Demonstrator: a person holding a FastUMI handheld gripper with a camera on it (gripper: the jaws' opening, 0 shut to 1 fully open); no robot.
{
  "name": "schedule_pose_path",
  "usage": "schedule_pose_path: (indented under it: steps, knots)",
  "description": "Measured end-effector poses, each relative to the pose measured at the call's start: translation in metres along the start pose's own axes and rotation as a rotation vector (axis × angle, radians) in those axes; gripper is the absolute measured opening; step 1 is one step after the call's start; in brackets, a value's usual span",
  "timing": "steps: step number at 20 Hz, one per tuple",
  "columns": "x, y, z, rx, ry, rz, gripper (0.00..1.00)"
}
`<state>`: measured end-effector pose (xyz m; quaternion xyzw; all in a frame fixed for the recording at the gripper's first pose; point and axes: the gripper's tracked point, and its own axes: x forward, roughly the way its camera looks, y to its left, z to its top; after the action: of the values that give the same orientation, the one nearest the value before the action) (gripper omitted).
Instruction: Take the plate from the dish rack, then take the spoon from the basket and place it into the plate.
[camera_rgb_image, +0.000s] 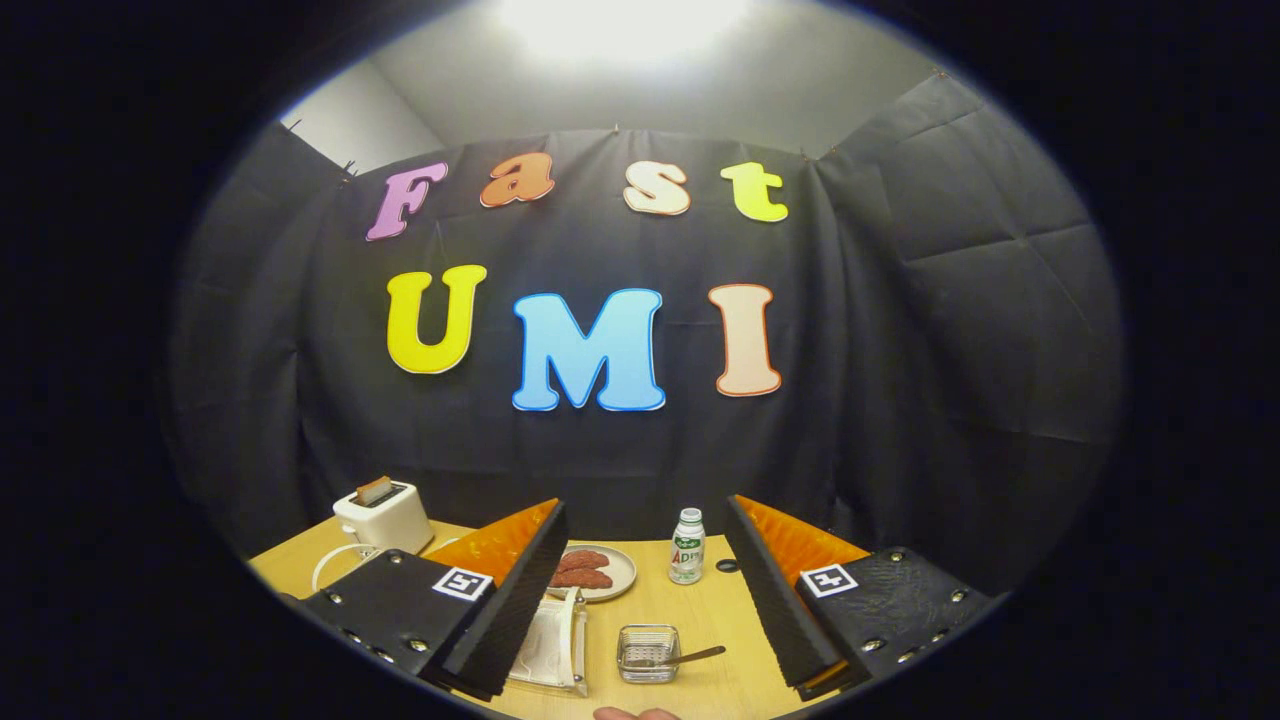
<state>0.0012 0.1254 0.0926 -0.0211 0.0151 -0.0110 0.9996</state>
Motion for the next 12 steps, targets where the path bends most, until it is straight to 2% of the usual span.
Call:
schedule_pose_path:
  steps: [2, 7, 12]
  knots:
    - [0.005, 0.02, -0.002, 0.006, 0.045, 0.043, 0.96]
    - [0.031, 0.065, -0.026, 0.028, 0.273, 0.153, 0.97]
    - [0.057, 0.087, -0.05, 0.026, 0.444, 0.192, 0.97]
